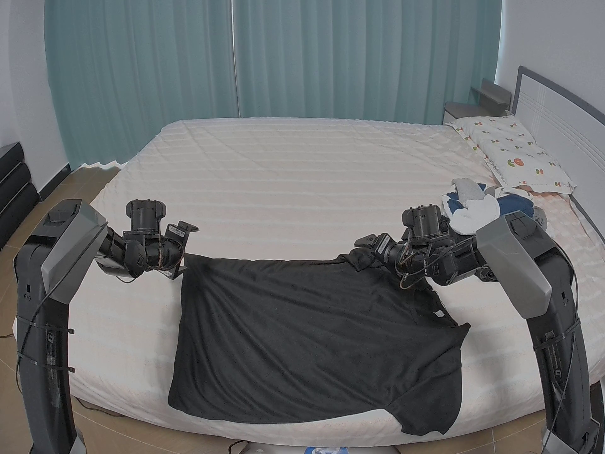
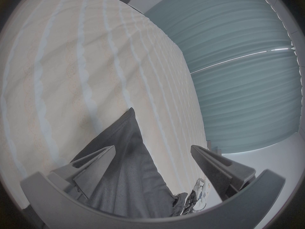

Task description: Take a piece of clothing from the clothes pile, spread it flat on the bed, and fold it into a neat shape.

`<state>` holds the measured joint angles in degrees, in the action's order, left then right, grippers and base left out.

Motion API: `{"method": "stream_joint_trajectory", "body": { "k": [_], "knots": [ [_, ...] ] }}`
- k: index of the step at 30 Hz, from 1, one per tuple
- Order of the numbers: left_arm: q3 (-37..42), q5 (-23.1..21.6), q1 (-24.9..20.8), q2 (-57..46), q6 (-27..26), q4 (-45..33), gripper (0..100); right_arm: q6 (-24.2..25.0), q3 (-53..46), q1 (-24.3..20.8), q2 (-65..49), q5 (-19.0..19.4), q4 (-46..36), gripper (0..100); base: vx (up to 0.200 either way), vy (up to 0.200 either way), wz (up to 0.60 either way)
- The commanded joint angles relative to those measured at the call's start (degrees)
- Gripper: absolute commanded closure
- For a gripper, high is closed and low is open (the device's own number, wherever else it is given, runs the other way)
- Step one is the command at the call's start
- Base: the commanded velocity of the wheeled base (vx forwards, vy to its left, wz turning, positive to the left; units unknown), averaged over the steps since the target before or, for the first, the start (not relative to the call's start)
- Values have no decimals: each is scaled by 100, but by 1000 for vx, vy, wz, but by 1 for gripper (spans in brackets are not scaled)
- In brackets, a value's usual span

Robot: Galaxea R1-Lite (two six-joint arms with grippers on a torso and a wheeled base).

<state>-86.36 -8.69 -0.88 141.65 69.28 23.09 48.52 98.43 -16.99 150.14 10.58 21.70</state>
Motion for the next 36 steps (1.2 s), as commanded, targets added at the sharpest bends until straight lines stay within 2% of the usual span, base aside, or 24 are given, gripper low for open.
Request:
{"method": "stream_joint_trajectory", "body": {
  "k": [1,14,18,21,22,23,25,31,36],
  "knots": [
    [5,-1,0,3,7,3,0,17,590,-58,437,-56,-368,0,0,0,0],
    [-4,-1,-9,11,7,3,0,44,1486,-58,956,-232,-737,0,0,0,0],
    [-4,-1,-9,11,7,3,0,123,1616,-50,1105,-434,-588,0,0,0,0],
    [-4,8,-9,11,7,3,0,219,1616,3,1202,-320,142,0,0,0,0],
    [-4,8,-9,11,7,3,0,246,1616,12,1281,-188,792,0,0,0,0],
    [5,8,-9,11,7,3,0,246,1616,12,1299,-162,950,0,0,0,0],
    [5,8,-9,3,15,3,0,255,1616,109,1193,93,2040,0,0,0,0],
    [14,8,-18,3,15,3,0,158,1616,337,648,93,2611,0,0,0,0],
    [14,8,-18,3,7,3,0,-246,1616,302,885,155,2295,0,0,0,0]
  ]
}}
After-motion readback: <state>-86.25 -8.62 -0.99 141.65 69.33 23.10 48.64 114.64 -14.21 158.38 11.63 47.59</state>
